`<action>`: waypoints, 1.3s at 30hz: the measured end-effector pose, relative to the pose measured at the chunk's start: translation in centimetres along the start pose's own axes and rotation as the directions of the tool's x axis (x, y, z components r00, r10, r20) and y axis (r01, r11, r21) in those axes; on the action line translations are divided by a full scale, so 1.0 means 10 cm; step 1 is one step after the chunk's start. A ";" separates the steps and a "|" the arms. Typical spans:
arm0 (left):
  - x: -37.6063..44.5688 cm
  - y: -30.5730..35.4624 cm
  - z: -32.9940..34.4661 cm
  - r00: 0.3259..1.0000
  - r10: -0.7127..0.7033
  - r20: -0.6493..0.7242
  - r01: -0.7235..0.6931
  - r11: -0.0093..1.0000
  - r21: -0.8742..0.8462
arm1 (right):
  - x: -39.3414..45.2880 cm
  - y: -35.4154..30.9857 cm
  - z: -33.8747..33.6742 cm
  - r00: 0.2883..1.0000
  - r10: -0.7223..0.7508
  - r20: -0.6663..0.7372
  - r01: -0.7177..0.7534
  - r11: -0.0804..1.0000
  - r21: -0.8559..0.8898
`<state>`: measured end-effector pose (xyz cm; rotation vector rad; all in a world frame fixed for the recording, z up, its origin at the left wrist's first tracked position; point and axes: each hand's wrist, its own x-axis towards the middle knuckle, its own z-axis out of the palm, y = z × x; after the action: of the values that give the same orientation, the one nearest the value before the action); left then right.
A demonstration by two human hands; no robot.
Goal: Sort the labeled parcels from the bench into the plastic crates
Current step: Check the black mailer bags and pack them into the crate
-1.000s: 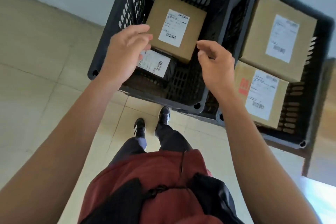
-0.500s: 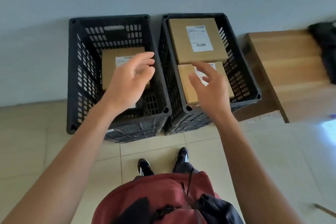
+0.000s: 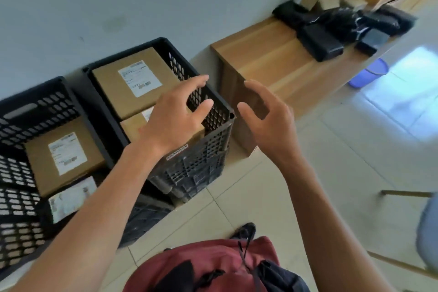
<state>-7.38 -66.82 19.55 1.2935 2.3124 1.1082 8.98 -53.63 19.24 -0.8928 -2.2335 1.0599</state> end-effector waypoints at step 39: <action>3.70 2.30 3.55 0.883 0.357 0.304 -0.325 0.934 -0.152 | 2.01 2.94 -3.22 0.897 0.277 -0.344 -0.342 0.929 -0.141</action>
<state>5.47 -12.17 17.15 1.7441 1.8122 0.9940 27.55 -9.40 16.95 -1.4392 -1.9852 0.7592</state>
